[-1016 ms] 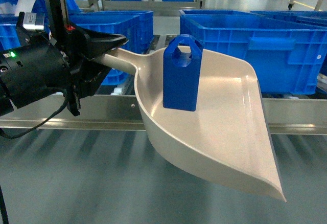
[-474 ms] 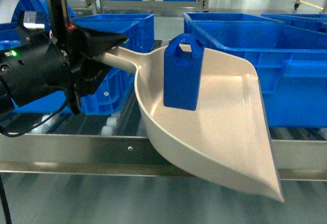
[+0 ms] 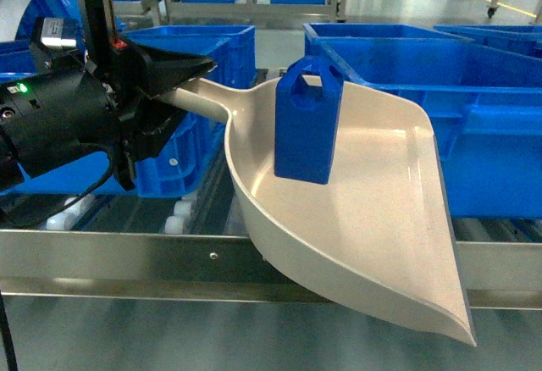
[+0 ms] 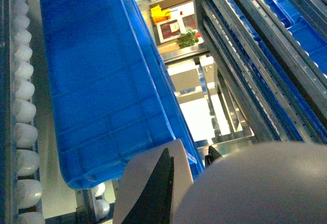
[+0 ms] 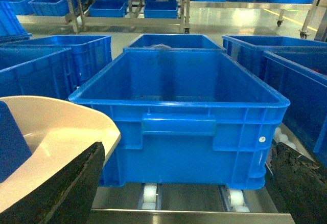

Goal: Place part in tray to right shelf

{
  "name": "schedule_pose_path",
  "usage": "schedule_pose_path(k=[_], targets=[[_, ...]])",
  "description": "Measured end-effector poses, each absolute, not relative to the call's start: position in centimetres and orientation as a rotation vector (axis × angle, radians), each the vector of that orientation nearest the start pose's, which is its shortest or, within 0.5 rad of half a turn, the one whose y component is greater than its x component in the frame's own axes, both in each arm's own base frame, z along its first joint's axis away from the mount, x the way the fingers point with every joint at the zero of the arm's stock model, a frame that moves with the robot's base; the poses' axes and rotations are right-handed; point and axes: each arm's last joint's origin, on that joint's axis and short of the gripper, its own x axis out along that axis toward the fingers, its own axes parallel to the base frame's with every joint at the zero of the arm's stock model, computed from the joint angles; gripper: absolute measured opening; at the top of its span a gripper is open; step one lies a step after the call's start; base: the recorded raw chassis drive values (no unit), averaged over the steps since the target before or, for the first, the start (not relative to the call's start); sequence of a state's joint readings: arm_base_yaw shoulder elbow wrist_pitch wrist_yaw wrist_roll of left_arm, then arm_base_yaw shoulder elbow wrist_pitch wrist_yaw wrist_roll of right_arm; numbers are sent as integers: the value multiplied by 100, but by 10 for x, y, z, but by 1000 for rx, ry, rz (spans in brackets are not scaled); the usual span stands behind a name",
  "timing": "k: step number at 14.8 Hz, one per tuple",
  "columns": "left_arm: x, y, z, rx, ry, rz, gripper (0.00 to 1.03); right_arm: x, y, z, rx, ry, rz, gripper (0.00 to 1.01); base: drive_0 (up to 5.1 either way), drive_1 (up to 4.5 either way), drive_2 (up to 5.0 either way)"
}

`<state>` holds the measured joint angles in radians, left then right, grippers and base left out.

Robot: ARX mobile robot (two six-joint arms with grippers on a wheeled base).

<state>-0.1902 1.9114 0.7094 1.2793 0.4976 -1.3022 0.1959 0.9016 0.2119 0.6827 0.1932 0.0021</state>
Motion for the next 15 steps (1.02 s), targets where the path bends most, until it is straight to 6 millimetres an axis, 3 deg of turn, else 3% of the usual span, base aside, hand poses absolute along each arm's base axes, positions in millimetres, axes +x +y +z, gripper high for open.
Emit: schedule_pose_path(k=[15], targets=[[337, -79, 153, -1235, 380, -636, 14, 177, 29, 200, 1, 7, 3, 98, 0, 0, 0]])
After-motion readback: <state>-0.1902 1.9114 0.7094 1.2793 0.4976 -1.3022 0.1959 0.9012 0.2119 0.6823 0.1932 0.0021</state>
